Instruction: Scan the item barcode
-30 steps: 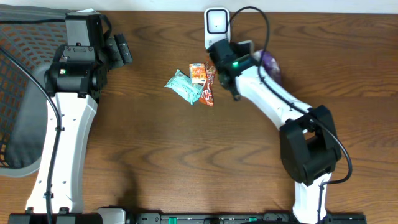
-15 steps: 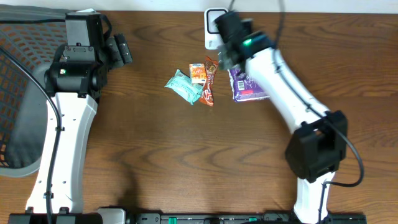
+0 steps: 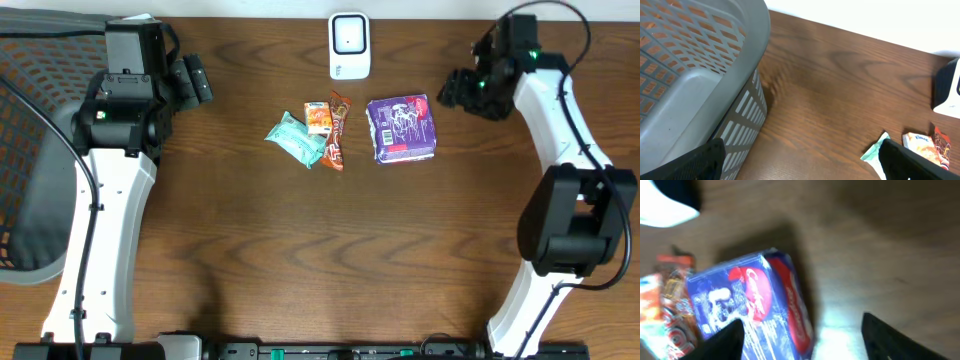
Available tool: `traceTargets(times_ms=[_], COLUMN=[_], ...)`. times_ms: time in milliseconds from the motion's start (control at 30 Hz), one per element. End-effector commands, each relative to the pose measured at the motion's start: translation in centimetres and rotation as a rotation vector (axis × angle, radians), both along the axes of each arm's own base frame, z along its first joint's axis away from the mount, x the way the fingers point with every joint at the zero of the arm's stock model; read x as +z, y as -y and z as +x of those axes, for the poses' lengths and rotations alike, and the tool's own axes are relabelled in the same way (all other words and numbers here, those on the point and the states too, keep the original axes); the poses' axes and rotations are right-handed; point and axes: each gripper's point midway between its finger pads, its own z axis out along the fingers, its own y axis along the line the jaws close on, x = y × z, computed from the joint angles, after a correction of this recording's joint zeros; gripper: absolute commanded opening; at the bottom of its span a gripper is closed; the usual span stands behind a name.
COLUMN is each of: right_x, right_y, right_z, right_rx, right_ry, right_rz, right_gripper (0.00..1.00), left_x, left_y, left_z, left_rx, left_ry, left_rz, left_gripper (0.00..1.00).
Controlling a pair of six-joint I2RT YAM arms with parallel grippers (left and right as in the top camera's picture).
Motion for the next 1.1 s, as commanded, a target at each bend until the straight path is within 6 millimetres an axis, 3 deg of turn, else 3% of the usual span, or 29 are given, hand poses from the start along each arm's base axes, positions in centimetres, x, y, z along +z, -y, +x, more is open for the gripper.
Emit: traceTargets(times_ms=[0, 300, 500, 567, 633, 700, 867, 1067], right_x=[-1.3, -6.6, -9.1, -9.5, -9.6, -9.3, -6.2, -1.3], right_y=[-3.4, -4.0, -4.2, -4.4, -4.5, -4.8, -4.5, -0.2], right_z=[-1.4, -3.0, -4.3, -4.7, -4.8, -4.8, -3.2, -1.7], right_rx=[0.116, 0.080, 0.044, 0.047, 0.045, 0.052, 0.031, -0.123], right_ry=[0.012, 0.037, 0.036, 0.038, 0.031, 0.033, 0.093, 0.155], right_rz=[0.206, 0.267, 0.279, 0.280, 0.283, 0.299, 0.292, -0.038], right_gripper=[0.70, 0.68, 0.59, 0.43, 0.17, 0.01, 0.01, 0.01], left_x=[-0.3, -0.3, -0.3, -0.3, -0.3, -0.3, -0.3, -0.3], left_y=[-0.4, -0.4, -0.4, -0.4, -0.4, -0.4, -0.4, -0.4], left_z=[0.1, 0.1, 0.1, 0.1, 0.1, 0.1, 0.1, 0.1], left_rx=[0.023, 0.023, 0.023, 0.023, 0.023, 0.023, 0.023, 0.023], left_ry=[-0.006, -0.006, -0.006, -0.006, -0.006, -0.006, -0.006, -0.006], left_rz=[0.000, 0.000, 0.000, 0.000, 0.000, 0.000, 0.000, 0.000], left_gripper=[0.98, 0.98, 0.98, 0.98, 0.98, 0.98, 0.98, 0.98])
